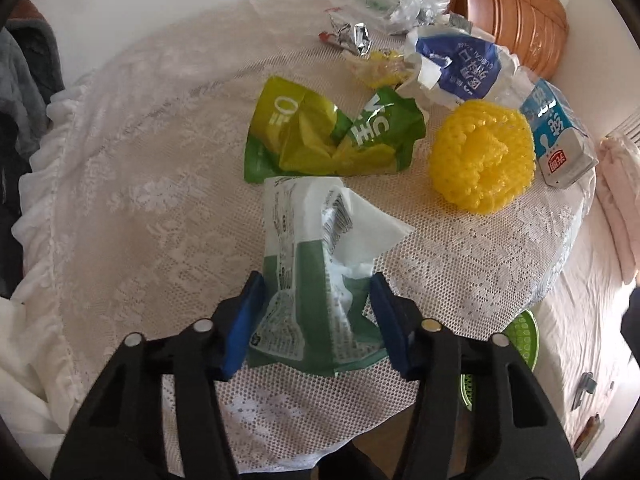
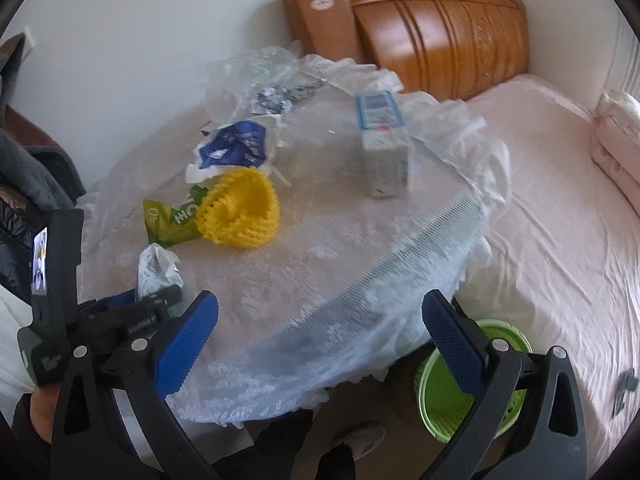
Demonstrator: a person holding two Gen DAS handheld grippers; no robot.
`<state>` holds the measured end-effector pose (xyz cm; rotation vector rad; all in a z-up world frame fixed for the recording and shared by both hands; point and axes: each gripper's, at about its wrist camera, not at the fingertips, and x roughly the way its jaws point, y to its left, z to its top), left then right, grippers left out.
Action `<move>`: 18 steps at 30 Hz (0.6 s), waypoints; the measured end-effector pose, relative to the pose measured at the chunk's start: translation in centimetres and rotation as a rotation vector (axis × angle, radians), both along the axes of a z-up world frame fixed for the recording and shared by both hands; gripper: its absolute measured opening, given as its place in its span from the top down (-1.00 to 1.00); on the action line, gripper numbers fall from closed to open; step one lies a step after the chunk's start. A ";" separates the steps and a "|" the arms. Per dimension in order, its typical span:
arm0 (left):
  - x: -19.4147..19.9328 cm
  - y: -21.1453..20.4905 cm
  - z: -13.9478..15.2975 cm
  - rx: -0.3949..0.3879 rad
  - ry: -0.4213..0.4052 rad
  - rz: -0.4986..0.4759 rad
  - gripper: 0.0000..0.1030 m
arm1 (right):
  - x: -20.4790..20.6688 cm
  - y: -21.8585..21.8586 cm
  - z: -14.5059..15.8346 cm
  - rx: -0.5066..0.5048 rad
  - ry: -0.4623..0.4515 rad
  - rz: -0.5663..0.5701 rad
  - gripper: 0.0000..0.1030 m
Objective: Collect trash
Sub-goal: 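Grasp the green-white bag with the left tool while the right tool grasps the yellow foam net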
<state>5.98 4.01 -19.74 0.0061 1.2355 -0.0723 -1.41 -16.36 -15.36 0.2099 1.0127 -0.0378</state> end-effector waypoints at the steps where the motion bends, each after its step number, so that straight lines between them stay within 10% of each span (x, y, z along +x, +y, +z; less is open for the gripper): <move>1: 0.0 0.1 0.1 -0.001 0.000 -0.006 0.01 | 0.7 0.4 -0.2 -0.005 -0.003 0.013 -0.96; 18: 0.1 5.3 5.0 0.007 -0.105 -0.058 0.02 | 11.7 8.5 -6.1 -0.243 0.014 0.176 -0.96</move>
